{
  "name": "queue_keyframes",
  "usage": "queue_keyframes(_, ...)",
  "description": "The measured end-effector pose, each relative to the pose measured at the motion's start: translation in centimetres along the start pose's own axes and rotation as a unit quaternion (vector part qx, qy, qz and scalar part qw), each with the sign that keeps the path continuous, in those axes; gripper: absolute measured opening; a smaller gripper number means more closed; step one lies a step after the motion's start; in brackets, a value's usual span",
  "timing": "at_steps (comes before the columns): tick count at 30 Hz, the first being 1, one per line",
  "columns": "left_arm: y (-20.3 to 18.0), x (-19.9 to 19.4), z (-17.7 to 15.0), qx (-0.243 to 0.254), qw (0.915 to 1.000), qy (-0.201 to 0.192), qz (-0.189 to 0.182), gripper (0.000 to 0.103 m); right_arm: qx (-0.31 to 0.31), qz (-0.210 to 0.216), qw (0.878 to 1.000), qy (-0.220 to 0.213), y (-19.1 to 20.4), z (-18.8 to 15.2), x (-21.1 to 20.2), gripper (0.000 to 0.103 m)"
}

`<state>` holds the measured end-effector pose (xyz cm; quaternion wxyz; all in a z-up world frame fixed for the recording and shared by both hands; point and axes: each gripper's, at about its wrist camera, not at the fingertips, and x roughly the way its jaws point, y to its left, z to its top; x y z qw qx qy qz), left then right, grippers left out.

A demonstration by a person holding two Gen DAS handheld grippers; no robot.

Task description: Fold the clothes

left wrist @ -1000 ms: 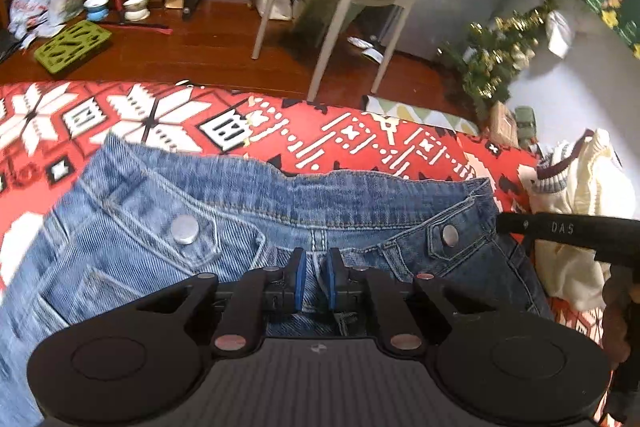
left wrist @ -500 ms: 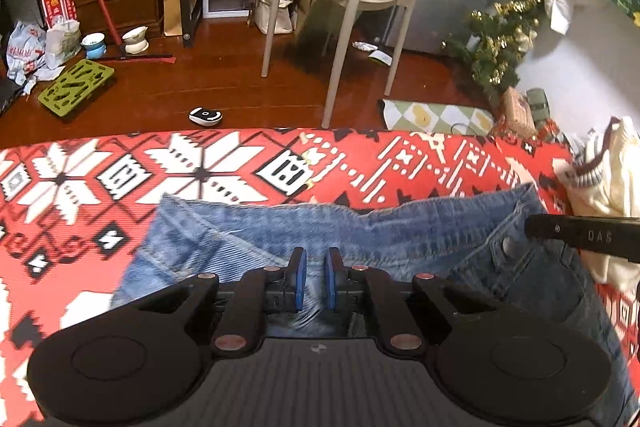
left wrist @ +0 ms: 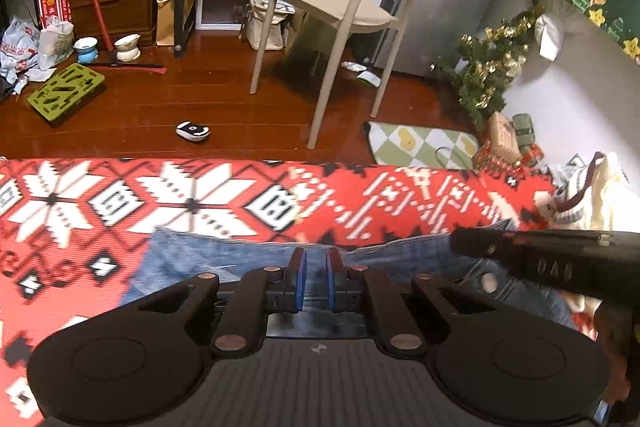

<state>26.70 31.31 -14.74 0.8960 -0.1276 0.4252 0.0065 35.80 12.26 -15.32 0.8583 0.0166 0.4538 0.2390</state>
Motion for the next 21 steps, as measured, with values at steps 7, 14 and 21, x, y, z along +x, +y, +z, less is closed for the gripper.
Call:
queue_keyframes(7,1.4,1.6,-0.1,0.019,0.9997,0.011,0.007,0.008,-0.017,-0.002,1.0,0.02,3.5,-0.4,3.9,0.006)
queue_keyframes(14,1.0,3.0,-0.1,-0.021,0.9997,-0.011,-0.008,0.008,-0.028,-0.013,0.999,0.022,2.4,1.7,5.3,0.008)
queue_keyframes(21,-0.8,1.4,-0.1,-0.02,0.9992,-0.003,-0.034,0.008,0.024,-0.071,0.997,0.014,-3.4,0.8,0.6,0.01)
